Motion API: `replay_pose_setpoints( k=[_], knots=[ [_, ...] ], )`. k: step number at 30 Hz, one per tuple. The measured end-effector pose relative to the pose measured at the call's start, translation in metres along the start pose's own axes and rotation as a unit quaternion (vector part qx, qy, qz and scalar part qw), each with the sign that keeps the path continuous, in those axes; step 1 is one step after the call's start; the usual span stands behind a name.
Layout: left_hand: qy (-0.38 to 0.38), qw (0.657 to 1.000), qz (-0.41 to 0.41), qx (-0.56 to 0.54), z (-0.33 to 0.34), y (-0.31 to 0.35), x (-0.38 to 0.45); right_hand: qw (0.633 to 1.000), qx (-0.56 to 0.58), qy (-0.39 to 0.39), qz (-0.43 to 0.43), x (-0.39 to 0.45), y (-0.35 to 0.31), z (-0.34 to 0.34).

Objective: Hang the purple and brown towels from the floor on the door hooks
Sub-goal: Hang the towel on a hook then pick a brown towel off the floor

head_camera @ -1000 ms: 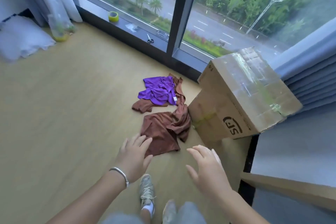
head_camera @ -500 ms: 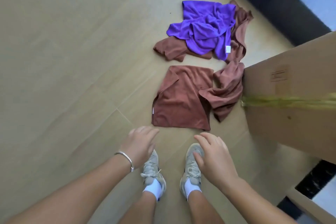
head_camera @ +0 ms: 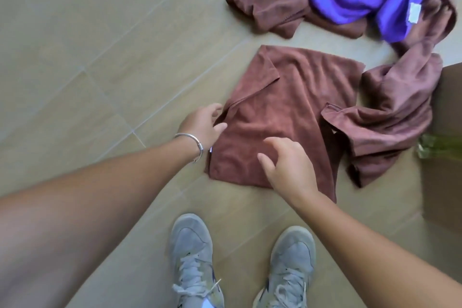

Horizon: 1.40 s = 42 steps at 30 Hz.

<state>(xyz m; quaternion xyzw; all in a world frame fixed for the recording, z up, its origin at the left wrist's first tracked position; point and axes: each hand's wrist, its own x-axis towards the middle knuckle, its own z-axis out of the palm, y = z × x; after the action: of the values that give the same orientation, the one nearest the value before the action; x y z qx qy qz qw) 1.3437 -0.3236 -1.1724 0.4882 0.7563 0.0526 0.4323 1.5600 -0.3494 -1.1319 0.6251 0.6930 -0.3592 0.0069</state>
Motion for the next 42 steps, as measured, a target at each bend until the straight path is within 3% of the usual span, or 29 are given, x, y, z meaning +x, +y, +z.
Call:
replay_pose_setpoints(
  k=[3, 5, 7, 9, 11, 12, 14, 17, 23, 27, 33, 37, 42],
  knots=[
    [-0.011, 1.000, -0.024, 0.004, 0.003, -0.006, 0.021, 0.999, -0.031, 0.002, -0.040, 0.020, -0.001, 0.013],
    [0.064, 0.998, -0.008, 0.021, 0.003, -0.010, 0.015, 0.992, -0.083, -0.020, -0.093, 0.022, 0.004, 0.020],
    [0.127, 0.987, 0.067, 0.067, 0.006, -0.016, -0.001, 0.978, -0.146, -0.040, -0.146, 0.017, 0.015, 0.024],
    [0.071, 0.970, 0.197, 0.123, 0.015, -0.023, -0.023, 0.962, -0.196, -0.055, -0.182, 0.007, 0.034, 0.023],
    [-0.054, 0.934, 0.293, 0.199, 0.028, -0.030, -0.039, 0.948, -0.234, -0.065, -0.206, -0.005, 0.057, 0.020],
    [-0.112, 0.913, 0.302, 0.252, 0.035, -0.032, -0.045, 0.944, -0.247, -0.067, -0.209, -0.012, 0.070, 0.017],
    [-0.158, 0.886, 0.283, 0.331, 0.050, -0.036, -0.050, 0.940, -0.266, -0.068, -0.205, -0.023, 0.093, 0.011],
    [-0.136, 0.896, 0.270, 0.326, 0.055, -0.034, -0.054, 0.935, -0.286, -0.066, -0.200, -0.032, 0.120, 0.000],
    [-0.069, 0.884, 0.347, 0.305, 0.048, -0.031, -0.055, 0.946, -0.233, -0.018, -0.224, -0.037, 0.140, -0.010],
    [-0.056, 0.915, 0.297, 0.267, 0.041, -0.029, -0.058, 0.965, -0.188, 0.021, -0.182, -0.038, 0.134, -0.015],
    [-0.047, 0.951, 0.252, 0.174, -0.001, -0.014, -0.073, 0.985, -0.126, 0.027, -0.114, -0.048, 0.107, -0.047],
    [-0.035, 0.951, 0.249, 0.180, -0.043, 0.004, -0.083, 0.989, -0.096, 0.039, -0.103, -0.053, 0.081, -0.082],
    [-0.021, 0.947, 0.277, 0.161, -0.099, 0.034, -0.104, 0.987, -0.064, 0.118, -0.083, -0.049, 0.034, -0.131]
  ],
)
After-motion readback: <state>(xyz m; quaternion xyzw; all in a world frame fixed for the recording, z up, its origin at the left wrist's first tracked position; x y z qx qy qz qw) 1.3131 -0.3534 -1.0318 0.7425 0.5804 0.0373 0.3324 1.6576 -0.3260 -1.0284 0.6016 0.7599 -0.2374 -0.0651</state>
